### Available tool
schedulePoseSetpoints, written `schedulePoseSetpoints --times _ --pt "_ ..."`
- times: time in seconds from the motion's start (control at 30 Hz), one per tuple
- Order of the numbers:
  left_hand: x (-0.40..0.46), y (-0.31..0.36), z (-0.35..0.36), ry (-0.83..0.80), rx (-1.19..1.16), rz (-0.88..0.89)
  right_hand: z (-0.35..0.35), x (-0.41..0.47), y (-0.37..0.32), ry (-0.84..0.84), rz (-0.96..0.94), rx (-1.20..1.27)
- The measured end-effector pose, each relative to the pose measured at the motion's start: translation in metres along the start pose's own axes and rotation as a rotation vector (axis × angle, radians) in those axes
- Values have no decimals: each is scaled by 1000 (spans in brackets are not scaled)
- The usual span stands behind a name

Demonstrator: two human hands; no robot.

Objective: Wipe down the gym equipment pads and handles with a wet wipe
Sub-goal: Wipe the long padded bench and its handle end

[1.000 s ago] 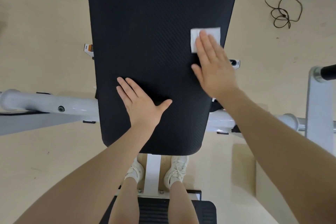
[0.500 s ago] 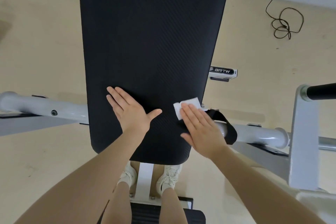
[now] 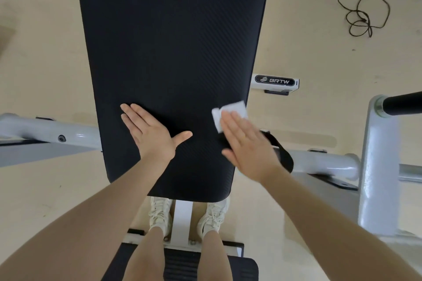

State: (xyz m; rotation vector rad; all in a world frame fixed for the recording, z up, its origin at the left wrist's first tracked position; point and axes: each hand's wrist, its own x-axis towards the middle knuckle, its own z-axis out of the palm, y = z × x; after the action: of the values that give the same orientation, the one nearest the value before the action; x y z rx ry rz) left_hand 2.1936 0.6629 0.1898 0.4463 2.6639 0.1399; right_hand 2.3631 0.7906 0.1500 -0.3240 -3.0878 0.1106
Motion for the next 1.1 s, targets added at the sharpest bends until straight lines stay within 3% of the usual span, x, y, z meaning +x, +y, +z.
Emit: schedulePoseSetpoints --times 0.13,0.23,0.53,0.7,0.93,1.1 --pt "-1 -4 5 37 -96 11 34 -66 -45 -153 -177 -36" --pt "-3 -12 11 109 -160 71 49 -94 -68 -221 -191 -61" --pt "-8 -41 6 140 -340 233 7 1 -48 30 80 -9" --pt "-19 -79 9 125 -256 233 1 29 -60 34 182 34" --pt "-30 -114 23 47 -178 102 41 -35 -135 -273 -152 -23" --pt "-28 -126 19 5 -106 151 37 -25 -145 -297 -150 -29"
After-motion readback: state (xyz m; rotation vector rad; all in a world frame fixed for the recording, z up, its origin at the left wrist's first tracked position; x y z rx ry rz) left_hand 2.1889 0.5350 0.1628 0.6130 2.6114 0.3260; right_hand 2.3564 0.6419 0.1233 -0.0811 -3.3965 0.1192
